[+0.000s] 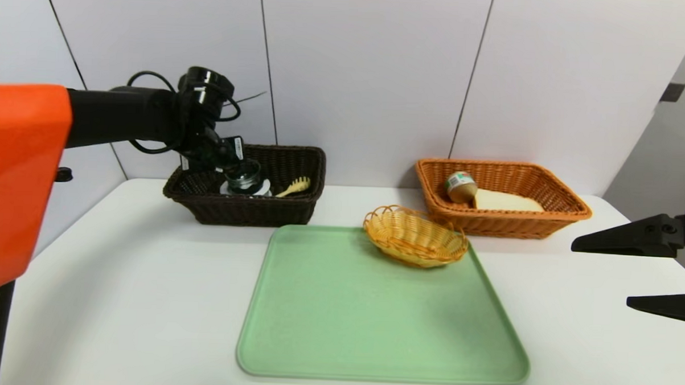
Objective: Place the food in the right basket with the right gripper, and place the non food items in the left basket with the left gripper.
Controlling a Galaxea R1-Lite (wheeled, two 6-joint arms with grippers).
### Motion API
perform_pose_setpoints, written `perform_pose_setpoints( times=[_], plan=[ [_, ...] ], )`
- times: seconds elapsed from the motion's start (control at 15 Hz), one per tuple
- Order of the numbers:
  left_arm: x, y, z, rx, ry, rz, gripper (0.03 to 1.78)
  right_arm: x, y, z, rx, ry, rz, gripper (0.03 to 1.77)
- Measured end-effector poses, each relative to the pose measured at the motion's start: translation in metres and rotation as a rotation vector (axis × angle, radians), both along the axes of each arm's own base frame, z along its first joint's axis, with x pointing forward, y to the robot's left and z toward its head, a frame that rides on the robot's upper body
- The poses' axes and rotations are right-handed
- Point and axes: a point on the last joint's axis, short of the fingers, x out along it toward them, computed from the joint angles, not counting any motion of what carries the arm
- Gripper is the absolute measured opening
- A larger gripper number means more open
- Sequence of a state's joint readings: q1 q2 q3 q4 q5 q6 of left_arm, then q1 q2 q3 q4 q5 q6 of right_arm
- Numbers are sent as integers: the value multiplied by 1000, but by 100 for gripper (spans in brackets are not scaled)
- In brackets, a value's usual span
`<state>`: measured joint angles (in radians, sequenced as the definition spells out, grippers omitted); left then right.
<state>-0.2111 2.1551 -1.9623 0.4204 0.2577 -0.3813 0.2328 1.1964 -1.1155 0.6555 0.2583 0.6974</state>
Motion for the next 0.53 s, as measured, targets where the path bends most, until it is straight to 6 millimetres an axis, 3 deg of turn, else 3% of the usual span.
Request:
perform_pose_setpoints(
  times=[0.2,0.4,0.53],
  plan=[
    [-44,-8,58,-7,-110,-65,135,0,-1,1,-47,-24,-35,171],
    [-118,-3,107,33,-149,-211,147,1,-8,-3,-277,-116,-60,171],
    [-173,9,129,60,-188,-306,152,2,-16,-11,-496,-227,-22,171]
  ],
)
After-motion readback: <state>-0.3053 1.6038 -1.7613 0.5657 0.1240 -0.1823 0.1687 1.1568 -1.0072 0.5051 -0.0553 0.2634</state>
